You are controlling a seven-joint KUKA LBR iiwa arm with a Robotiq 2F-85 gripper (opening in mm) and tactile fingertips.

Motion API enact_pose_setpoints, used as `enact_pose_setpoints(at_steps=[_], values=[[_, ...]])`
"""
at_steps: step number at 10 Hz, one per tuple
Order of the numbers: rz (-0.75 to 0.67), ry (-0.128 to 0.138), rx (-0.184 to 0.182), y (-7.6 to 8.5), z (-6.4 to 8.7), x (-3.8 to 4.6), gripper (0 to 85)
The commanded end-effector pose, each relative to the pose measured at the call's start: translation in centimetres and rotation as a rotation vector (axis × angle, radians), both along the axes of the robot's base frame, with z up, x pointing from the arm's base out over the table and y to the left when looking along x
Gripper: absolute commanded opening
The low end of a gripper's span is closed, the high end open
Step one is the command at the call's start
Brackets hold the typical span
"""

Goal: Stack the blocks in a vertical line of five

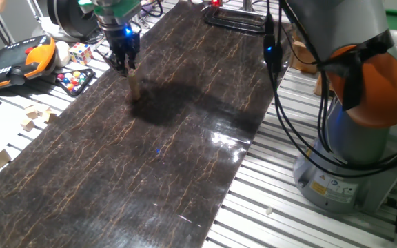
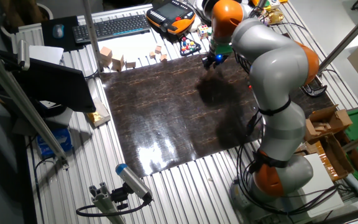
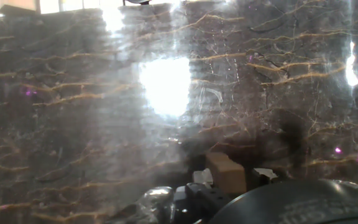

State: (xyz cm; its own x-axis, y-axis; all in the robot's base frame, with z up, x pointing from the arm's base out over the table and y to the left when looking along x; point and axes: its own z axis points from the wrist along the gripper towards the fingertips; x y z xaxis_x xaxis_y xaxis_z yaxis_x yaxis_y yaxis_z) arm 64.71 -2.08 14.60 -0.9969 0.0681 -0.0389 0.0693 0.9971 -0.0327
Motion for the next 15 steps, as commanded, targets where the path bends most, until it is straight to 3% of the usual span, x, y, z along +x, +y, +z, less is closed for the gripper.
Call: enact_pose_setpoints(at_steps=[1, 3, 4, 8, 11, 15], values=[[0.006, -0.002, -0.003, 0.3, 0.4, -0.55, 31.7], [0.024, 0.0, -0.015, 1.2, 1.4, -1.64, 6.3], [0.028, 0.004, -0.015, 1.7, 1.8, -2.09, 1.0], [0.054, 0.017, -0.003, 3.4, 3.0, -3.77, 0.7], [0.077, 0.018, -0.027, 4.6, 3.5, -4.78, 0.7], [0.114, 0.033, -0.033, 4.6, 4.0, -6.34, 0.7]])
